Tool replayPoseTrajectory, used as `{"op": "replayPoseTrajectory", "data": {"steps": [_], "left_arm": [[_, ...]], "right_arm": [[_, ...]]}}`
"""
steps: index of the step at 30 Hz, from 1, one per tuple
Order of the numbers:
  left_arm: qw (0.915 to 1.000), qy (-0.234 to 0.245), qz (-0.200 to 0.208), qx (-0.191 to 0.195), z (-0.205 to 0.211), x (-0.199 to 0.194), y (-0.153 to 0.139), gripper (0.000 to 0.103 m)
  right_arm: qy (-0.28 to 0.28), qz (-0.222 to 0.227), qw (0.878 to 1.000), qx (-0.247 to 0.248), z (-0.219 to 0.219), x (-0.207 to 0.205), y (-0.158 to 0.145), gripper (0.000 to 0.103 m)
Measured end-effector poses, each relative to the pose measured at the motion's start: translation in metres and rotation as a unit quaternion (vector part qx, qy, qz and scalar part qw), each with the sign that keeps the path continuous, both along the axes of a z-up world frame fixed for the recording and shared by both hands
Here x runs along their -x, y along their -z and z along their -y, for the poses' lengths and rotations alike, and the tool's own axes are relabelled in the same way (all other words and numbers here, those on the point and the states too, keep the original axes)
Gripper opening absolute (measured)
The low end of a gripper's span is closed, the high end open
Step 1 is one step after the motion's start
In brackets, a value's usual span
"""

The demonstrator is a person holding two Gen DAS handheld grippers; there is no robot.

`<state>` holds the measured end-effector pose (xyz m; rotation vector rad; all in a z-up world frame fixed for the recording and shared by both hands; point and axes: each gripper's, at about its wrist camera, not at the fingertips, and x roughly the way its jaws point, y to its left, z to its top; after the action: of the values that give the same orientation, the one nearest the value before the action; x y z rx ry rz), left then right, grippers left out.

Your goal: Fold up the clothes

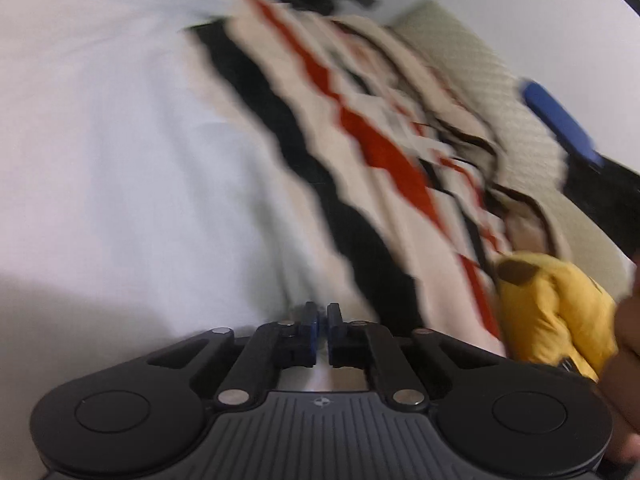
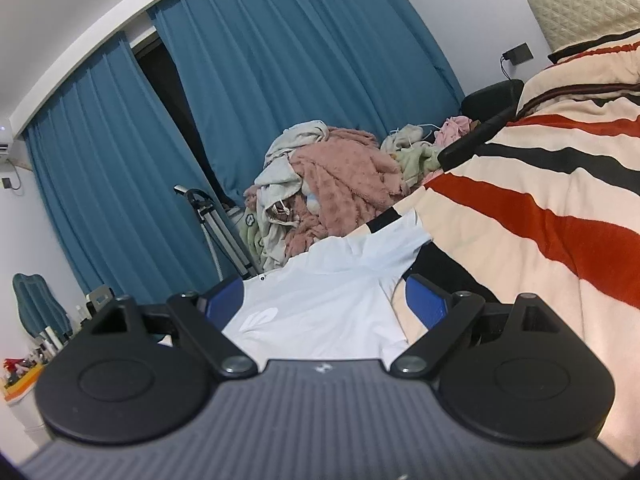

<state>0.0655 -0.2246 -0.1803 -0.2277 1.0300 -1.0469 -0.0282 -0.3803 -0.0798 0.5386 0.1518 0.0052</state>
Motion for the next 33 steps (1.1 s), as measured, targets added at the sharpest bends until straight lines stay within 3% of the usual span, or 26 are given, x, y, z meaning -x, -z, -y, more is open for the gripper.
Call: {"op": "replayPoseTrajectory", "data": {"steps": [7, 8, 10, 11, 12, 17, 22, 25, 28, 33], "left_arm": [[0.9979, 0.042, 0.028, -0.041, 0.039, 0.002, -0.002, 0.004], [0.9977, 0.04, 0.034, -0.043, 0.039, 0.003, -0.004, 0.01], [0.9969, 0.031, 0.054, -0.049, 0.037, 0.007, -0.011, 0.037], [0.9963, 0.025, 0.065, -0.051, 0.035, 0.012, -0.015, 0.06], [0.9955, 0.016, 0.077, -0.054, 0.03, 0.015, -0.021, 0.075], [0.9882, -0.034, 0.129, -0.074, -0.006, 0.022, -0.055, 0.087], [0.9702, -0.098, 0.188, -0.117, -0.051, 0.014, -0.086, 0.092], [0.9535, -0.137, 0.229, -0.141, -0.079, 0.013, -0.106, 0.093], [0.9344, -0.173, 0.27, -0.156, -0.103, 0.02, -0.125, 0.101], [0.9148, -0.215, 0.304, -0.156, -0.138, 0.039, -0.155, 0.103]], "right_arm": [[0.001, 0.002, 1.0, 0.025, -0.009, -0.002, -0.001, 0.089], [0.002, 0.002, 1.0, 0.025, -0.009, -0.002, -0.001, 0.089], [0.005, 0.0, 1.0, 0.026, -0.009, -0.002, -0.001, 0.089], [0.006, 0.0, 1.0, 0.027, -0.01, -0.002, -0.002, 0.089], [0.007, -0.001, 1.0, 0.028, -0.01, -0.001, -0.002, 0.089], [0.008, 0.002, 0.999, 0.043, -0.015, 0.0, -0.004, 0.089], [0.009, -0.004, 0.998, 0.062, -0.022, -0.001, -0.005, 0.089], [0.009, -0.012, 0.997, 0.08, -0.027, -0.004, -0.006, 0.089], [0.005, -0.021, 0.995, 0.098, -0.034, -0.006, -0.006, 0.089], [-0.003, -0.031, 0.991, 0.128, -0.045, -0.01, -0.006, 0.089]]}}
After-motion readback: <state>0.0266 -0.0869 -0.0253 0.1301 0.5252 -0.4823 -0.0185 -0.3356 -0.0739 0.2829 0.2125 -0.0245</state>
